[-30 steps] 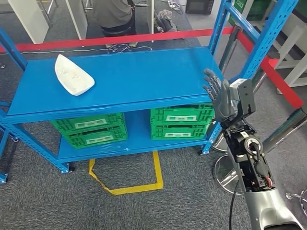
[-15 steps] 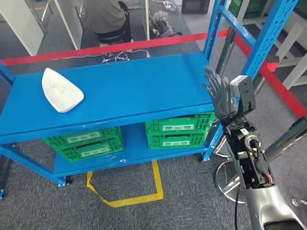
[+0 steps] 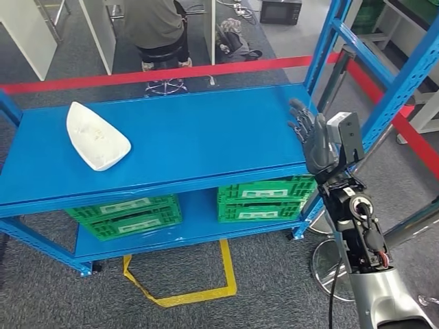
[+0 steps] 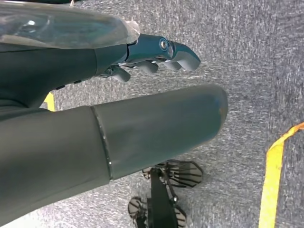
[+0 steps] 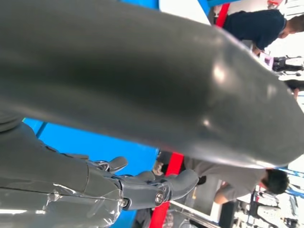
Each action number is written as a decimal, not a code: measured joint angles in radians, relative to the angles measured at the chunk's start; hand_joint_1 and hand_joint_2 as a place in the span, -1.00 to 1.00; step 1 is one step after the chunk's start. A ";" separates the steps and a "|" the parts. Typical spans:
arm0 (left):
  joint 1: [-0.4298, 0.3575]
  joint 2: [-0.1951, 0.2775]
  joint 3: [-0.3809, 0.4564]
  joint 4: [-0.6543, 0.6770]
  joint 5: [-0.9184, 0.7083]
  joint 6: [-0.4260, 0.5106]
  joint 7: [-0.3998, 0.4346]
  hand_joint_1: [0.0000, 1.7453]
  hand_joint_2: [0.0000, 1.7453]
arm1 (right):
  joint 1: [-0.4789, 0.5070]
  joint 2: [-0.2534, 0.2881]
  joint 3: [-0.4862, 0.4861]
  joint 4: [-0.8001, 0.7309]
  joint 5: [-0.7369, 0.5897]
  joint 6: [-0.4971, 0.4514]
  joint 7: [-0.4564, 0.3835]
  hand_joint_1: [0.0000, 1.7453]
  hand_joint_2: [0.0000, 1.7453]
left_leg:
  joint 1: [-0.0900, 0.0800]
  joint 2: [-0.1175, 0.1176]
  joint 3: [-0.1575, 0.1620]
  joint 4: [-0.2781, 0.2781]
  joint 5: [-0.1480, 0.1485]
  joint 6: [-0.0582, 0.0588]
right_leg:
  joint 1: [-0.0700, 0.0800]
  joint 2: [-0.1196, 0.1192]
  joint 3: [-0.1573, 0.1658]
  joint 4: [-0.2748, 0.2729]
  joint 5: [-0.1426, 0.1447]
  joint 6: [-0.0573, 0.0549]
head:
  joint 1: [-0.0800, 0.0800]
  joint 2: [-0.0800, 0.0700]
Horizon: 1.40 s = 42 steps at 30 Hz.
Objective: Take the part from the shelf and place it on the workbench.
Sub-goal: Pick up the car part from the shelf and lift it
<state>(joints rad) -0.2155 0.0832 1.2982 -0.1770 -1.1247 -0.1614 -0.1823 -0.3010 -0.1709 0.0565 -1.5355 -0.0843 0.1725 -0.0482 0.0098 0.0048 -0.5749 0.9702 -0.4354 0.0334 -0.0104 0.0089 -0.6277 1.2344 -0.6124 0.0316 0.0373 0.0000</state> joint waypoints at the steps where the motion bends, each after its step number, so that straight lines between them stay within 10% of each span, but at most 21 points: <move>1: 0.000 0.000 0.000 0.000 0.000 0.000 0.000 -1.00 -1.00 | 0.004 0.000 0.000 0.000 0.000 0.000 0.000 -1.00 -1.00 | -0.001 -0.001 0.007 0.000 -0.007 0.001 | 0.000 0.000 -0.028 0.031 0.006 -0.001 | 0.005 0.000; 6: 0.000 -0.003 0.000 0.000 0.000 0.000 0.000 -1.00 -1.00 | 0.007 0.000 -0.001 0.000 0.001 0.000 0.000 -1.00 -1.00 | -0.009 -0.006 0.050 -0.002 -0.039 -0.007 | 0.013 -0.002 0.042 -0.216 0.180 -0.033 | 0.022 0.000; 12: -0.003 -0.004 0.000 0.001 0.000 0.002 0.000 -1.00 -1.00 | 0.002 0.000 0.000 -0.005 0.001 0.001 -0.001 -1.00 -1.00 | -0.010 -0.005 0.033 0.040 -0.072 -0.035 | 0.004 -0.002 0.095 -0.292 0.176 -0.050 | 0.020 0.000; 16: 0.001 -0.001 0.000 0.001 0.000 0.005 0.000 -1.00 -1.00 | 0.002 0.000 0.000 -0.006 0.002 0.002 0.000 -1.00 -1.00 | 0.002 -0.005 -0.121 0.275 -0.136 -0.056 | -0.002 -0.004 0.109 -0.301 0.169 -0.054 | -0.004 0.000; 20: 0.002 0.000 0.000 0.001 -0.001 0.010 -0.004 -1.00 -1.00 | 0.004 0.000 0.000 -0.005 0.002 0.004 -0.001 -1.00 -1.00 | 0.015 -0.004 -0.079 0.100 0.006 -0.070 | -0.009 -0.001 0.129 -0.295 0.146 -0.036 | -0.015 0.000; 26: 0.000 0.001 0.000 0.001 -0.001 0.014 -0.005 -1.00 -1.00 | -0.004 0.000 0.002 -0.005 0.002 0.010 -0.010 -1.00 -1.00 | 0.012 -0.012 -0.031 -0.004 0.027 -0.033 | -0.012 0.000 0.135 -0.278 0.113 -0.003 | -0.015 0.000; 31: 0.001 0.000 0.000 0.001 -0.001 0.014 -0.005 -1.00 -1.00 | -0.008 0.000 0.002 -0.001 0.002 0.012 -0.012 -1.00 -1.00 | 0.007 -0.018 -0.019 -0.006 0.017 -0.012 | -0.010 -0.003 -0.013 0.011 -0.006 0.004 | 0.014 0.000; 33: 0.001 0.000 0.000 0.001 -0.001 0.014 -0.005 -1.00 -1.00 | -0.008 0.000 0.003 0.002 0.002 0.012 -0.012 -1.00 -1.00 | 0.003 -0.027 -0.011 -0.006 0.012 -0.011 | -0.008 -0.002 -0.019 -0.008 0.037 -0.004 | 0.022 0.000; 36: -0.001 -0.002 0.000 0.001 -0.002 0.014 -0.005 -1.00 -1.00 | -0.009 0.000 0.003 0.003 0.002 0.012 -0.013 -1.00 -1.00 | 0.000 -0.043 0.003 -0.006 0.005 -0.015 | 0.000 0.025 0.059 -0.206 0.156 -0.029 | 0.029 0.000; 42: 0.001 -0.004 0.000 0.002 -0.003 0.014 -0.005 -1.00 -1.00 | -0.012 0.001 0.004 0.004 0.002 0.012 -0.015 -1.00 -1.00 | 0.004 -0.053 -0.013 0.012 -0.008 -0.047 | 0.001 0.015 0.099 -0.298 0.175 -0.049 | 0.031 0.000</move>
<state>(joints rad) -0.2148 0.0793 1.2982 -0.1745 -1.1280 -0.1472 -0.1869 -0.3133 -0.1699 0.0607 -1.5320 -0.0828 0.1846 -0.0632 0.0143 -0.0479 -0.5881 0.9827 -0.4434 -0.0134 -0.0092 0.0243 -0.5287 0.9363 -0.4371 -0.0175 0.0684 0.0000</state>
